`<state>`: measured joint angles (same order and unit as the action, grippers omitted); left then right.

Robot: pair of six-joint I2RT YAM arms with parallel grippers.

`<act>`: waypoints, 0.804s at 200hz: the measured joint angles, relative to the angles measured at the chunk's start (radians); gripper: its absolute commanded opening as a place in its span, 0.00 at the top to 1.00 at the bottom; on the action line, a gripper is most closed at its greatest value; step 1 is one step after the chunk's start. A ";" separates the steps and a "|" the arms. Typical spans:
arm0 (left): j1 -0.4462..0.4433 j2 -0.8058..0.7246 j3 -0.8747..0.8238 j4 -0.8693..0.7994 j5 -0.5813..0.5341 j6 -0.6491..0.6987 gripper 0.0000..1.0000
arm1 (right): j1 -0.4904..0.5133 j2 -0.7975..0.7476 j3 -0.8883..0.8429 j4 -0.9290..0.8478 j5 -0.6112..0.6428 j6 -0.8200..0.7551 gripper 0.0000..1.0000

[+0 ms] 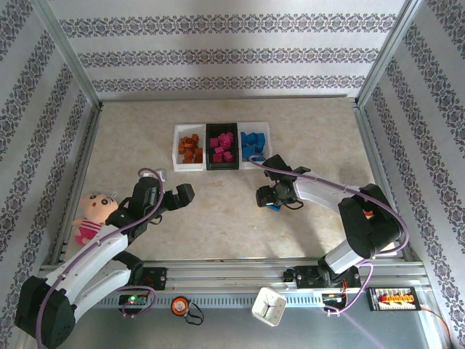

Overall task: Sort the legos into containers by color
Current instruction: Pick up the lego from the center of the table.

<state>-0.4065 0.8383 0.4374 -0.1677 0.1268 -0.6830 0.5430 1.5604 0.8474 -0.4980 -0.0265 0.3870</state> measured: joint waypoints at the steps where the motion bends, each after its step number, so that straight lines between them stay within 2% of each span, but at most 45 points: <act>1: 0.000 0.000 -0.001 0.000 0.000 0.000 0.00 | 0.001 0.000 0.000 -0.001 0.000 0.000 0.30; 55: 0.000 0.013 -0.008 0.022 0.000 -0.005 0.00 | 0.097 -0.004 -0.003 -0.032 -0.009 0.016 0.45; 93: 0.000 0.020 -0.009 0.026 0.000 -0.007 0.00 | 0.101 0.019 -0.004 -0.045 0.008 0.030 0.66; 107: 0.000 0.020 -0.009 0.026 0.000 -0.007 0.00 | 0.103 0.013 -0.004 -0.045 0.012 0.030 0.71; 137: 0.000 0.020 -0.009 0.026 0.000 -0.007 0.00 | 0.103 -0.029 0.013 -0.068 0.021 0.021 0.74; 161: 0.000 0.020 -0.009 0.026 0.000 -0.007 0.00 | 0.084 -0.067 0.112 -0.083 0.034 -0.001 0.74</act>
<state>-0.4065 0.8585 0.4286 -0.1421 0.1268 -0.6899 0.6270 1.4937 0.9592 -0.5812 0.0074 0.3862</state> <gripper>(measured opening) 0.997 0.279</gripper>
